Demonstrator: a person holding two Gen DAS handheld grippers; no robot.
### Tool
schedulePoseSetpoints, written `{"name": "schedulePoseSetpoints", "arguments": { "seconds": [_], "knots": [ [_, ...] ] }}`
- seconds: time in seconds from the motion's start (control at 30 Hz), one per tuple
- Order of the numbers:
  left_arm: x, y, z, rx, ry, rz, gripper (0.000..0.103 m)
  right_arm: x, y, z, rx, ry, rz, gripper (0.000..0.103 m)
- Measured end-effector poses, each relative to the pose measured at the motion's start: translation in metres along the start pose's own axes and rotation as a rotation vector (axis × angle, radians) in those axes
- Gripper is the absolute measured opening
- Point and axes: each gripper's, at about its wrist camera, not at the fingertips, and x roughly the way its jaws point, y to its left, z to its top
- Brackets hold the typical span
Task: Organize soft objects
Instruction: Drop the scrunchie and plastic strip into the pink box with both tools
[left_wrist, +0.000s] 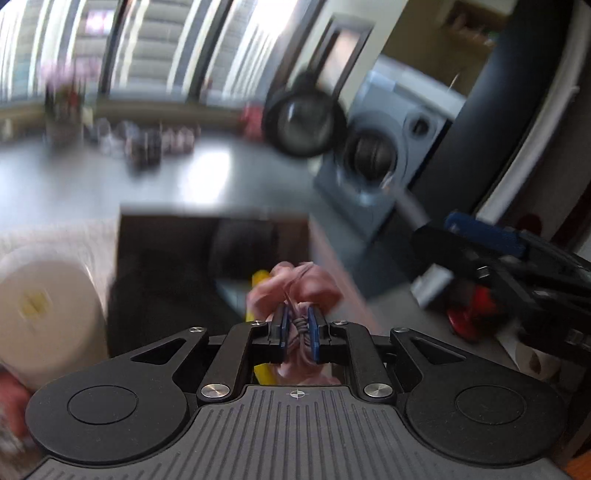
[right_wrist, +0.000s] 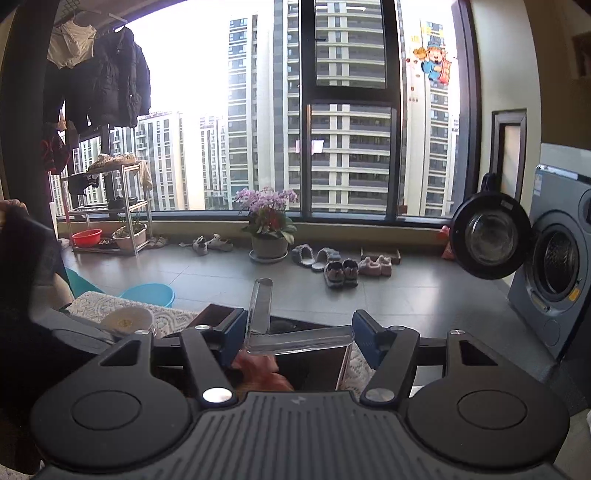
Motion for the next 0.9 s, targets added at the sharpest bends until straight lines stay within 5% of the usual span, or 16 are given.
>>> {"name": "schedulePoseSetpoints", "arguments": {
  "seconds": [0.43, 0.63, 0.9],
  "knots": [
    [-0.063, 0.017, -0.004, -0.011, -0.217, 0.067, 0.016, 0.064, 0.006, -0.013, 0.17, 0.197, 0.091, 0.063],
    [-0.11, 0.026, -0.05, -0.007, -0.243, 0.093, 0.016, 0.095, 0.016, -0.034, 0.17, 0.372, 0.063, 0.063],
    [-0.15, 0.055, -0.113, -0.049, -0.218, 0.194, 0.016, 0.107, 0.031, -0.044, 0.088, 0.446, -0.011, 0.062]
  ]
}}
